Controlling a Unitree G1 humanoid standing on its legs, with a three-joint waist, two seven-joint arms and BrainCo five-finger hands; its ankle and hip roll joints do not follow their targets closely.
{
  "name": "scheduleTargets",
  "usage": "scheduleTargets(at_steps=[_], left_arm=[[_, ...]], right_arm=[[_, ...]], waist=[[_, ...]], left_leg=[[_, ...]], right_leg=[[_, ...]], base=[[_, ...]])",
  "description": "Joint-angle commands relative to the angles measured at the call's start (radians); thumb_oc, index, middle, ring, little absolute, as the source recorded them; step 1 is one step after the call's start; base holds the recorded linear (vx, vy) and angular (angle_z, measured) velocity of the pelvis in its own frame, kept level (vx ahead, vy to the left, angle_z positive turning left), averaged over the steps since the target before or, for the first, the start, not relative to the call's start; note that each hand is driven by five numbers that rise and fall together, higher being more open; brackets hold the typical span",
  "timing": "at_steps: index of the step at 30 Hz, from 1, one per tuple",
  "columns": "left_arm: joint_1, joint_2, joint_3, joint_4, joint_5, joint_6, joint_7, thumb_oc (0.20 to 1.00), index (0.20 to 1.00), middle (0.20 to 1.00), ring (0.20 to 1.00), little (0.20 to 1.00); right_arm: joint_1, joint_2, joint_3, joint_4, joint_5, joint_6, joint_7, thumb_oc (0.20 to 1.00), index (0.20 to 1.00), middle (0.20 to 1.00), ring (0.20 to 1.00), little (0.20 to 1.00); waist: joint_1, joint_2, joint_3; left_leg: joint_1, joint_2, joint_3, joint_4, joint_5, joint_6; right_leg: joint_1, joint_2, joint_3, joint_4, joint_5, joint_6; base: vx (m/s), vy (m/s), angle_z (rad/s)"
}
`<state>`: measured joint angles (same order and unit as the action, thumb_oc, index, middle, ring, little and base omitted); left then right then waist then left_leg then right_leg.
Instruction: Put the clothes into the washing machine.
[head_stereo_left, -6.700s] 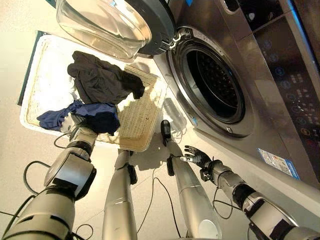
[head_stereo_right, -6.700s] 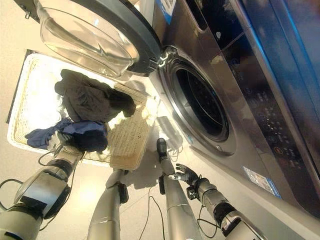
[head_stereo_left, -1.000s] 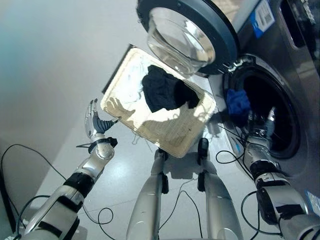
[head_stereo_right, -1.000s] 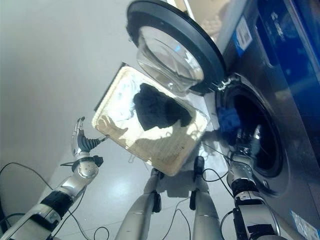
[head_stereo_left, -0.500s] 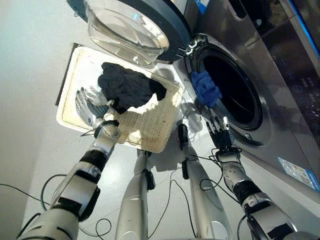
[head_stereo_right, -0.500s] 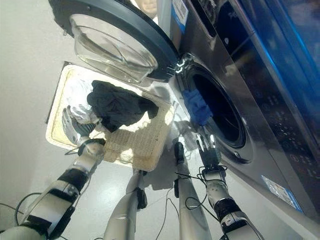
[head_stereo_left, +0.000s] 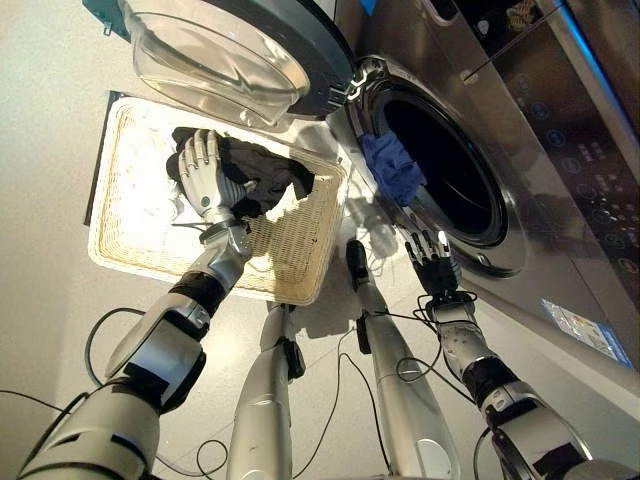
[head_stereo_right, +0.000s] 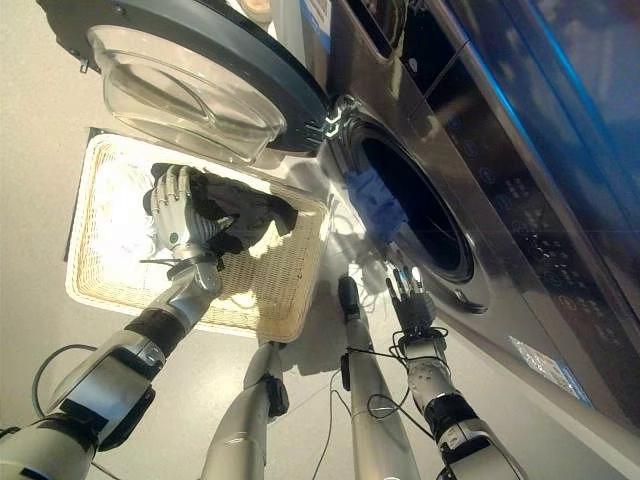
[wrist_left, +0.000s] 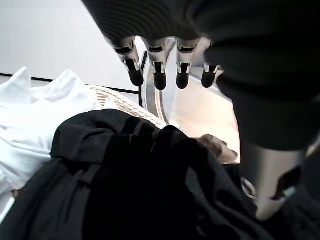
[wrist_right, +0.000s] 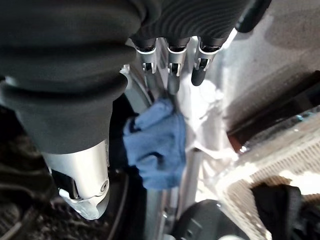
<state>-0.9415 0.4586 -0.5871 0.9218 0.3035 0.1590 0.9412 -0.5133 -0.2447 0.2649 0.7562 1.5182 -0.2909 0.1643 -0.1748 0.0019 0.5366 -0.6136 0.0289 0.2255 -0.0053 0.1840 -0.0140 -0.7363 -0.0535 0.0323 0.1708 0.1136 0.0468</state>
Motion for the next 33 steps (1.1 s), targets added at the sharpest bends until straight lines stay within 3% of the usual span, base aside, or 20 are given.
scheduleTargets(at_steps=[1, 3, 6, 10, 15, 17, 18, 19, 20, 21, 22, 23, 24, 25, 29, 33], left_arm=[[-0.024, 0.034, -0.003, 0.033, 0.116, 0.008, 0.001, 1.000, 1.000, 1.000, 1.000, 1.000], [-0.037, 0.036, -0.020, 0.038, 0.129, 0.024, -0.021, 1.000, 1.000, 1.000, 1.000, 1.000], [-0.055, 0.036, -0.051, 0.057, 0.134, 0.108, -0.087, 1.000, 1.000, 1.000, 1.000, 1.000], [-0.086, 0.033, -0.109, 0.122, 0.162, 0.322, -0.266, 1.000, 1.000, 1.000, 1.000, 1.000], [-0.129, 0.028, -0.132, 0.164, 0.155, 0.424, -0.321, 1.000, 1.000, 1.000, 1.000, 1.000], [-0.153, 0.028, -0.135, 0.189, 0.140, 0.430, -0.314, 1.000, 1.000, 1.000, 1.000, 1.000], [-0.173, 0.032, -0.139, 0.209, 0.116, 0.432, -0.320, 0.884, 0.884, 0.884, 0.884, 0.884], [-0.193, 0.037, -0.142, 0.222, 0.088, 0.433, -0.333, 0.589, 0.589, 0.589, 0.589, 0.589], [-0.215, 0.044, -0.142, 0.238, 0.061, 0.418, -0.365, 0.567, 0.567, 0.567, 0.567, 0.567], [-0.243, 0.058, -0.148, 0.252, 0.028, 0.425, -0.402, 0.464, 0.464, 0.464, 0.464, 0.464], [-0.250, 0.062, -0.152, 0.255, 0.026, 0.426, -0.418, 0.426, 0.426, 0.426, 0.426, 0.426], [-0.240, 0.062, -0.154, 0.259, 0.031, 0.426, -0.436, 0.247, 0.247, 0.247, 0.247, 0.247], [-0.258, 0.070, -0.154, 0.260, 0.038, 0.431, -0.455, 0.200, 0.200, 0.200, 0.200, 0.200], [-0.255, 0.078, -0.169, 0.276, 0.062, 0.438, -0.491, 0.200, 0.200, 0.200, 0.200, 0.200], [-0.273, 0.099, -0.195, 0.312, 0.078, 0.433, -0.529, 0.200, 0.200, 0.200, 0.200, 0.200], [-0.280, 0.113, -0.200, 0.327, 0.042, 0.378, -0.504, 0.200, 0.200, 0.200, 0.200, 0.200]], right_arm=[[0.018, 0.020, 0.006, -0.024, -0.055, 0.005, -0.001, 1.000, 1.000, 1.000, 1.000, 1.000], [0.018, 0.021, 0.017, -0.026, -0.059, 0.002, -0.003, 1.000, 1.000, 1.000, 1.000, 1.000], [0.016, 0.021, 0.029, -0.025, -0.055, 0.003, -0.002, 1.000, 1.000, 1.000, 1.000, 1.000], [0.001, 0.003, 0.039, -0.019, -0.063, 0.022, 0.002, 1.000, 1.000, 1.000, 1.000, 1.000], [-0.006, -0.013, 0.063, -0.033, -0.064, 0.045, 0.021, 1.000, 1.000, 1.000, 1.000, 1.000], [-0.006, -0.021, 0.074, -0.053, -0.060, 0.053, 0.031, 1.000, 1.000, 1.000, 1.000, 1.000], [-0.003, -0.025, 0.082, -0.072, -0.055, 0.064, 0.044, 1.000, 1.000, 1.000, 1.000, 1.000], [0.006, -0.032, 0.091, -0.098, -0.060, 0.073, 0.052, 1.000, 1.000, 1.000, 1.000, 1.000], [0.017, -0.035, 0.102, -0.125, -0.063, 0.074, 0.055, 1.000, 1.000, 1.000, 1.000, 1.000], [0.038, -0.043, 0.114, -0.171, -0.059, 0.083, 0.056, 1.000, 1.000, 1.000, 1.000, 1.000], [0.048, -0.044, 0.115, -0.185, -0.060, 0.086, 0.057, 1.000, 1.000, 1.000, 1.000, 1.000], [0.068, -0.042, 0.119, -0.192, -0.058, 0.087, 0.058, 1.000, 1.000, 1.000, 1.000, 1.000], [0.065, -0.046, 0.117, -0.204, -0.057, 0.088, 0.061, 1.000, 1.000, 1.000, 1.000, 1.000], [0.105, -0.048, 0.126, -0.227, -0.055, 0.091, 0.074, 1.000, 1.000, 1.000, 1.000, 1.000], [0.140, -0.053, 0.128, -0.247, -0.066, 0.099, 0.108, 1.000, 1.000, 1.000, 1.000, 1.000], [0.161, -0.055, 0.134, -0.260, -0.076, 0.093, 0.142, 1.000, 1.000, 1.000, 1.000, 1.000]], waist=[[0.013, -0.028, -0.017], [0.011, -0.029, -0.017], [0.007, -0.029, -0.017], [-0.007, -0.033, -0.017], [-0.027, -0.049, -0.017], [-0.038, -0.059, -0.017], [-0.047, -0.068, -0.017], [-0.057, -0.078, -0.017], [-0.067, -0.089, -0.017], [-0.082, -0.105, -0.017], [-0.088, -0.110, -0.017], [-0.085, -0.109, -0.017], [-0.095, -0.119, -0.017], [-0.100, -0.125, -0.017], [-0.116, -0.136, -0.017], [-0.116, -0.134, -0.017]], left_leg=[[-0.037, -0.076, 0.014, 0.141, -0.115, -0.051], [-0.044, -0.074, 0.017, 0.143, -0.115, -0.053], [-0.052, -0.073, 0.016, 0.144, -0.113, -0.055], [-0.073, -0.069, 0.021, 0.152, -0.110, -0.058], [-0.096, -0.060, 0.033, 0.162, -0.110, -0.060], [-0.108, -0.054, 0.041, 0.164, -0.109, -0.064], [-0.118, -0.050, 0.047, 0.167, -0.110, -0.066], [-0.128, -0.047, 0.050, 0.176, -0.113, -0.068], [-0.138, -0.043, 0.052, 0.183, -0.116, -0.069], [-0.161, -0.039, 0.054, 0.209, -0.128, -0.070], [-0.169, -0.038, 0.054, 0.219, -0.132, -0.069], [-0.148, -0.032, 0.039, 0.229, -0.165, -0.077], [-0.180, -0.036, 0.054, 0.234, -0.140, -0.068], [-0.169, -0.027, 0.040, 0.253, -0.178, -0.074], [-0.178, -0.022, 0.041, 0.252, -0.179, -0.074], [-0.170, -0.022, 0.036, 0.222, -0.163, -0.078]], right_leg=[[0.002, 0.047, -0.052, -0.094, 0.077, 0.037], [-0.004, 0.046, -0.052, -0.095, 0.078, 0.037], [-0.012, 0.046, -0.050, -0.095, 0.079, 0.038], [-0.032, 0.051, -0.042, -0.088, 0.080, 0.036], [-0.053, 0.060, -0.033, -0.082, 0.080, 0.034], [-0.066, 0.063, -0.032, -0.085, 0.083, 0.034], [-0.077, 0.065, -0.031, -0.086, 0.084, 0.034], [-0.089, 0.068, -0.028, -0.085, 0.086, 0.033], [-0.099, 0.069, -0.025, -0.085, 0.087, 0.033], [-0.123, 0.074, -0.021, -0.079, 0.087, 0.030], [-0.131, 0.074, -0.019, -0.076, 0.087, 0.030], [-0.108, 0.082, -0.021, -0.073, 0.062, 0.035], [-0.142, 0.076, -0.018, -0.071, 0.087, 0.029], [-0.127, 0.088, -0.019, -0.065, 0.061, 0.032], [-0.140, 0.095, -0.012, -0.064, 0.060, 0.029], [-0.133, 0.099, -0.008, -0.070, 0.054, 0.026]], base=[[0.00, 0.000, 0.00], [0.00, 0.000, 0.00], [0.00, 0.000, 0.00], [0.01, 0.010, -0.03], [0.02, 0.028, -0.07], [0.01, 0.033, 0.00], [0.01, 0.038, -0.02], [0.00, 0.037, -0.04], [0.01, 0.042, -0.07], [0.01, 0.038, -0.07], [0.06, 0.056, -0.06], [0.00, 0.000, 0.00], [0.05, 0.054, -0.13], [0.00, 0.032, -0.14], [0.00, 0.046, -0.08], [-0.02, 0.014, -0.01]])
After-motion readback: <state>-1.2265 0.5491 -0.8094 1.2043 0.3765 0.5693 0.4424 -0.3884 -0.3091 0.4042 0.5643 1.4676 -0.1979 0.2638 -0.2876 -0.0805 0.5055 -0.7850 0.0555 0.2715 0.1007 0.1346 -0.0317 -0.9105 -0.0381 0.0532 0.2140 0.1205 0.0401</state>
